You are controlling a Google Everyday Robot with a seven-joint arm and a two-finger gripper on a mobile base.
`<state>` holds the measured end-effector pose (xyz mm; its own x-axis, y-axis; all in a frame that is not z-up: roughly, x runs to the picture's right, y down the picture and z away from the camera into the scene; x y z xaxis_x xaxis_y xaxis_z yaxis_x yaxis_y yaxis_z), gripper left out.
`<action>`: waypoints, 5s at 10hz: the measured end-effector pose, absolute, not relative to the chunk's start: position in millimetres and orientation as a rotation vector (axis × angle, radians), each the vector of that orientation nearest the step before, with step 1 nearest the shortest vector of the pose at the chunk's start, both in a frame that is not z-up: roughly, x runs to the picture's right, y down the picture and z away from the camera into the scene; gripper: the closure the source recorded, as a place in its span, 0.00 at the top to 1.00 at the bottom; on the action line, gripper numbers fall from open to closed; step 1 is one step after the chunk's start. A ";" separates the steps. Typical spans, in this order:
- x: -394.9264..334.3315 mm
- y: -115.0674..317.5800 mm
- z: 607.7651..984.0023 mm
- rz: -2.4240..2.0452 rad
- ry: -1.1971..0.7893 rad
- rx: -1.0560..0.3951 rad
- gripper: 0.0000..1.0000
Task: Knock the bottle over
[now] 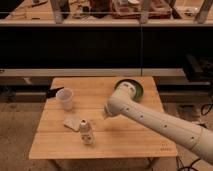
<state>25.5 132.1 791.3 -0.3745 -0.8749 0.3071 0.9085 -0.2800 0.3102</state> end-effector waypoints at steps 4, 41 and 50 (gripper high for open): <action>25.5 132.1 791.3 -1.885 -0.521 -0.090 0.42; -57.2 315.3 655.2 -1.992 -1.114 0.230 0.00; -88.1 129.5 767.3 -1.554 -0.868 0.501 0.05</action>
<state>-88.1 129.5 767.3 -0.1814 -0.9701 0.1610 0.6455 0.0061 0.7637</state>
